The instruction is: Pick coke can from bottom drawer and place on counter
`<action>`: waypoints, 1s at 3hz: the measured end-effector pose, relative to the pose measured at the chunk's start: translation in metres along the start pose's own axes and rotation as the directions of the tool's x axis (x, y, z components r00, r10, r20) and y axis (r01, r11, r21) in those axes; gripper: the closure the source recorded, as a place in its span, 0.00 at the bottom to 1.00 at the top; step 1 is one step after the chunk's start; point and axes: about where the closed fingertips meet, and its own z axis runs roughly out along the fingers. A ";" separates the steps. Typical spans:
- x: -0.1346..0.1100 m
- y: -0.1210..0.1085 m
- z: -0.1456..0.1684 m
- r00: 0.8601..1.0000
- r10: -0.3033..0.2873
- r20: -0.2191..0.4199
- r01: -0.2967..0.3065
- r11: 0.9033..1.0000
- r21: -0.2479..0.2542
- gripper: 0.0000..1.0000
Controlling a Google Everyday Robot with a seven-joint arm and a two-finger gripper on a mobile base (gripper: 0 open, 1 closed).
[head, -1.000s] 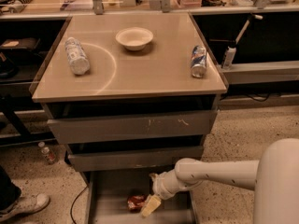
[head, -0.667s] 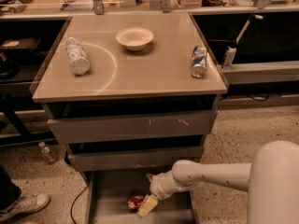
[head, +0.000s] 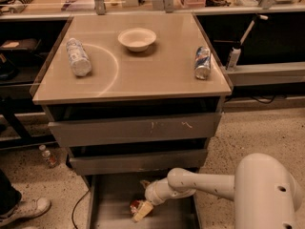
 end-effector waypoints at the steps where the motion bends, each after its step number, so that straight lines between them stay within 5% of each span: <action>1: 0.001 0.000 0.003 1.000 0.000 -0.004 0.000 1.000 0.000 0.00; 3: 0.035 -0.010 0.044 0.999 0.012 0.042 -0.012 1.000 -0.007 0.00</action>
Offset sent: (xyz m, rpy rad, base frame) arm 0.0040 0.0054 -0.0719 0.0611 0.0024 -0.0322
